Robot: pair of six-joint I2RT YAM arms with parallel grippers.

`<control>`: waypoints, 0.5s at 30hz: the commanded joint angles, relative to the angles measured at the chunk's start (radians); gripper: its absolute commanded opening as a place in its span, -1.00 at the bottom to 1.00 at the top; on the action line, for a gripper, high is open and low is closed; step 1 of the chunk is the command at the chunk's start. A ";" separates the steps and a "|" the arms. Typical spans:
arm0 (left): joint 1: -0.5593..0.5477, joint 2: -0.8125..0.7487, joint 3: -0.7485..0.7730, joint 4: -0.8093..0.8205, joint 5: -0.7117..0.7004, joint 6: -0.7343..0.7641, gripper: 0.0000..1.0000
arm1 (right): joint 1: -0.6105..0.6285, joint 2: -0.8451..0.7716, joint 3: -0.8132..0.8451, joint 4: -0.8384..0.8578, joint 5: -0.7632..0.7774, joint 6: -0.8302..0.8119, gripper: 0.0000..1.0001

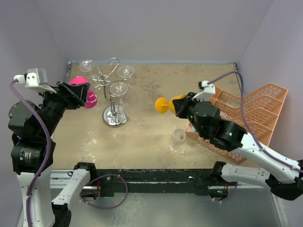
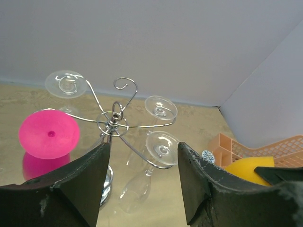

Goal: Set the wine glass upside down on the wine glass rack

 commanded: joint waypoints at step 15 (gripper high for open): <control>-0.010 0.222 -0.162 0.629 0.374 -0.727 0.04 | -0.002 -0.160 -0.074 0.606 0.079 -0.009 -1.00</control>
